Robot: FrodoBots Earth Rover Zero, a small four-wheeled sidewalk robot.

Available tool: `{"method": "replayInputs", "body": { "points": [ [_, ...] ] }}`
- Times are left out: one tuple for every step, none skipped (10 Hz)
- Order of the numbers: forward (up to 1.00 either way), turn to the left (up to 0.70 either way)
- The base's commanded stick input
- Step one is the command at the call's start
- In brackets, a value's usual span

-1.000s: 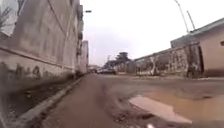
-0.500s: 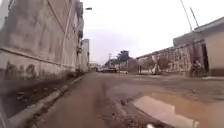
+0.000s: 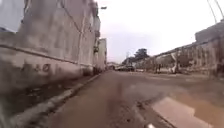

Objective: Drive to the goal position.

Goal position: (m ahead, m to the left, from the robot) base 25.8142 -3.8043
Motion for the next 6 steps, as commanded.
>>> {"method": "replayInputs", "body": {
  "points": [
    [0.00,0.00],
    [0.00,0.12],
    [0.00,0.51],
    [0.00,0.70],
    [0.00,0.70],
    [0.00,0.70]
  ]
}}
